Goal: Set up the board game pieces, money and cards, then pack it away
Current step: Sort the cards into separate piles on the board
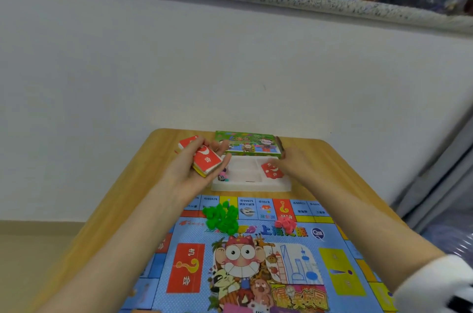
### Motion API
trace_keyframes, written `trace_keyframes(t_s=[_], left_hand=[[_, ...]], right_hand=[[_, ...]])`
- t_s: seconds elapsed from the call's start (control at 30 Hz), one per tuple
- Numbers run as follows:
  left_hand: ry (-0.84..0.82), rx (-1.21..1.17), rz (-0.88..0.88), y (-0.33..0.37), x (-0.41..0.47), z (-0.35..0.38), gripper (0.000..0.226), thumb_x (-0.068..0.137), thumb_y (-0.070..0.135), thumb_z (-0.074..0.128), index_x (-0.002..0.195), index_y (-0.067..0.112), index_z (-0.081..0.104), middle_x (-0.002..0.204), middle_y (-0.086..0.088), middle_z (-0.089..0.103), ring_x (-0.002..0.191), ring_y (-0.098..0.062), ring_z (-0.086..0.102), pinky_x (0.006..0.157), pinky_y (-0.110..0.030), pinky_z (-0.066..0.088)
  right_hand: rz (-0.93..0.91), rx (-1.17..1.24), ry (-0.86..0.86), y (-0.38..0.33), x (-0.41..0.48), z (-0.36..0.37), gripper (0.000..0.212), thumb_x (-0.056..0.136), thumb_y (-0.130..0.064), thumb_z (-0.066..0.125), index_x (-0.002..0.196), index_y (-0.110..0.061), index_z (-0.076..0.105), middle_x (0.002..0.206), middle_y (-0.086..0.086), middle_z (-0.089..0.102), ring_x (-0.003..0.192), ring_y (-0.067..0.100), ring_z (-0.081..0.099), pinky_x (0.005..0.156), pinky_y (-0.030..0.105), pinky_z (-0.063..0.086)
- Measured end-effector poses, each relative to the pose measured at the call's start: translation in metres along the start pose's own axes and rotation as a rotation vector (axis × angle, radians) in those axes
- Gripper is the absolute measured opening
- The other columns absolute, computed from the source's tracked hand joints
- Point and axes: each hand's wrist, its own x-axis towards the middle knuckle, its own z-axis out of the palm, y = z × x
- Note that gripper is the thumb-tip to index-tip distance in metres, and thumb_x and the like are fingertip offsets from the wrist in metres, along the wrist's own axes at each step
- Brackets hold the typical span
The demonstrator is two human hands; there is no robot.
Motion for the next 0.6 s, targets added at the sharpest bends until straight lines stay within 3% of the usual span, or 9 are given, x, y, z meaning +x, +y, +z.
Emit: trace_keyframes(t_s=[0.1,0.27,0.4,0.5,0.6], left_hand=[[-0.008,-0.001,-0.026,-0.003,0.0,0.002,0.023,0.095,0.017,0.053,0.074,0.007,0.055,0.066,-0.011,0.067,0.09,-0.025,0.065,0.089,-0.045,0.05],[0.004,0.034,0.006,0.0,-0.002,0.004,0.021,0.093,0.017,0.055,0.075,0.006,0.056,0.068,-0.011,0.066,0.086,-0.025,0.066,0.084,-0.044,0.051],[0.02,0.052,0.015,0.003,-0.003,0.002,0.021,0.093,0.017,0.055,0.076,0.006,0.058,0.068,-0.011,0.067,0.07,-0.023,0.071,0.084,-0.044,0.051],[0.008,0.049,0.0,0.003,-0.002,0.0,0.023,0.095,0.019,0.053,0.076,0.008,0.057,0.063,-0.009,0.065,0.061,-0.019,0.071,0.081,-0.044,0.054],[0.008,0.039,-0.029,0.003,-0.002,0.0,0.024,0.096,0.021,0.052,0.074,0.01,0.054,0.058,-0.005,0.057,0.056,-0.016,0.068,0.074,-0.043,0.054]], right_hand=[[0.067,-0.071,0.048,0.019,0.014,0.016,0.026,0.084,-0.038,0.067,0.094,-0.016,0.059,0.102,0.005,0.066,0.082,0.018,0.058,0.052,0.023,0.038],[0.113,-0.01,0.079,0.024,0.024,0.033,0.031,0.077,-0.025,0.075,0.102,-0.011,0.062,0.101,0.007,0.066,0.085,0.022,0.06,0.065,0.03,0.044],[0.095,-0.012,0.188,0.026,0.024,0.031,0.008,0.086,-0.019,0.061,0.088,-0.012,0.061,0.092,0.009,0.065,0.076,0.024,0.055,0.059,0.028,0.039],[0.126,0.018,0.251,0.026,0.025,0.025,0.017,0.092,-0.025,0.054,0.081,-0.012,0.056,0.09,0.013,0.064,0.074,0.025,0.053,0.053,0.026,0.034],[0.191,0.272,0.293,0.019,0.021,0.012,0.016,0.092,-0.025,0.057,0.082,-0.013,0.059,0.095,0.013,0.067,0.079,0.025,0.06,0.065,0.034,0.047]])
